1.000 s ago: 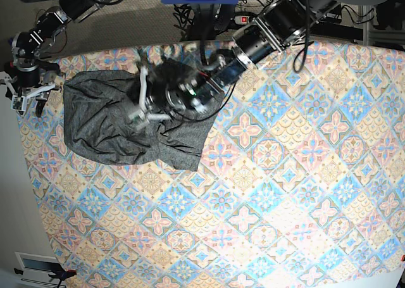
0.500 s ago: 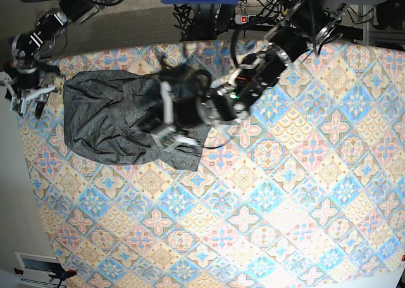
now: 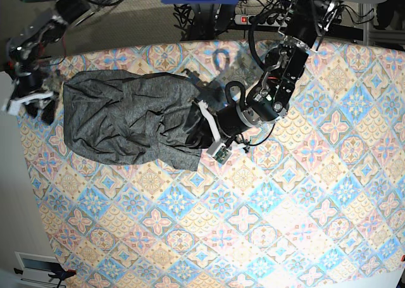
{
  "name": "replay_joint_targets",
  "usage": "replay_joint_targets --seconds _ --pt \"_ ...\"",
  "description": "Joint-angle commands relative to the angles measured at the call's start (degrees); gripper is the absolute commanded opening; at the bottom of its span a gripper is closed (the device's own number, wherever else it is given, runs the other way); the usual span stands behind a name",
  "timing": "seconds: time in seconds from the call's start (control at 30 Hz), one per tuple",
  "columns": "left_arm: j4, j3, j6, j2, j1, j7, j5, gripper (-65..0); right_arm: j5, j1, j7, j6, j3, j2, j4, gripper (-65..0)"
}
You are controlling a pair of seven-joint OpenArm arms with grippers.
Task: Layout the t-shirt on the table in an organized manner, then fold the t-shirt properly
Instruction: 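Release the fabric with the left gripper and grasp the shirt end with the right gripper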
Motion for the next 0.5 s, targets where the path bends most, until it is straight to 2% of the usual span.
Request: replay_joint_targets --seconds 0.0,0.4,0.47 --pt "1.2 -0.2 -0.1 0.1 -0.9 -1.3 -0.7 -61.9 1.2 -0.7 0.6 0.1 0.6 1.2 0.2 -26.5" --pt "1.2 -0.3 -0.1 0.1 -0.9 -1.3 -0.4 -61.9 1.7 -1.9 0.4 0.1 0.3 1.0 -7.2 -25.6" --pt "1.2 -0.4 -0.1 0.1 -1.0 -1.3 -0.4 -61.9 1.7 -2.1 0.3 0.1 -1.4 1.0 -8.5 -25.6"
